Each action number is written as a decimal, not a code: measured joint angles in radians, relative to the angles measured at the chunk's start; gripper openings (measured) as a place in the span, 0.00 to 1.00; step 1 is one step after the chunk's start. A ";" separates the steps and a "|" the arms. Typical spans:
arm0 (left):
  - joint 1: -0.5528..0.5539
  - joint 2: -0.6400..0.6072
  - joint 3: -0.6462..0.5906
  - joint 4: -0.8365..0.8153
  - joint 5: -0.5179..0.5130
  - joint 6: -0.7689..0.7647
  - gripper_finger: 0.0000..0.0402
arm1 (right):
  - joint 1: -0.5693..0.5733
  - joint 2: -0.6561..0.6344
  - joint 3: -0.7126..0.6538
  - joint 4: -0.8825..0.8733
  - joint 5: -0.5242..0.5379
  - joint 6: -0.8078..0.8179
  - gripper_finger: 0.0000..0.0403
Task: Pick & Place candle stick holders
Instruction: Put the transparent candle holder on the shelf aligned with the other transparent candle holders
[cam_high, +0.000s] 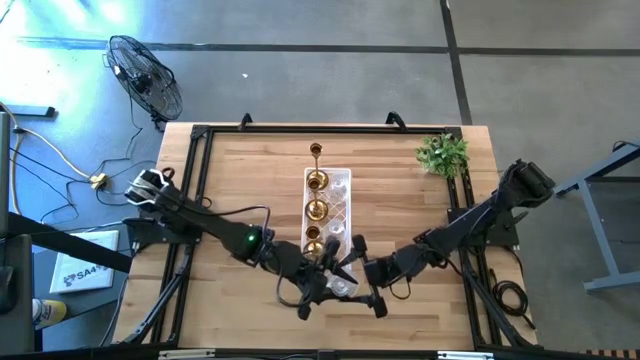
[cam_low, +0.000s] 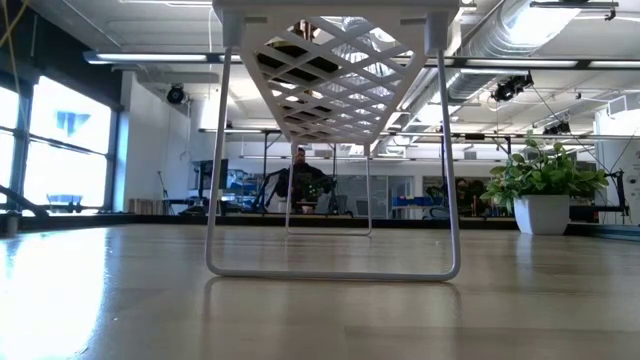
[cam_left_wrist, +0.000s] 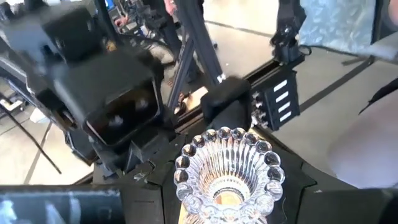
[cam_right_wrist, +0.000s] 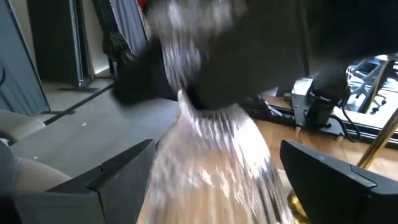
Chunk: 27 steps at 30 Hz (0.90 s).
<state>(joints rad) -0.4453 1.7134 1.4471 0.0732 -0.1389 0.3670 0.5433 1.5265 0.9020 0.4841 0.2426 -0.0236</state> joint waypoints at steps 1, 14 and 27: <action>0.004 0.003 0.000 -0.001 -0.001 -0.001 0.38 | -0.001 0.000 0.000 0.000 -0.005 0.001 0.84; 0.026 0.022 -0.001 0.035 0.036 0.003 0.38 | -0.008 0.000 0.000 -0.024 -0.050 0.019 0.83; 0.027 0.023 -0.001 0.037 0.046 0.006 0.38 | -0.014 0.000 0.000 -0.047 -0.054 0.018 0.75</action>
<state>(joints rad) -0.4187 1.7367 1.4464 0.1105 -0.0925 0.3729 0.5293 1.5265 0.9020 0.4374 0.1890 -0.0051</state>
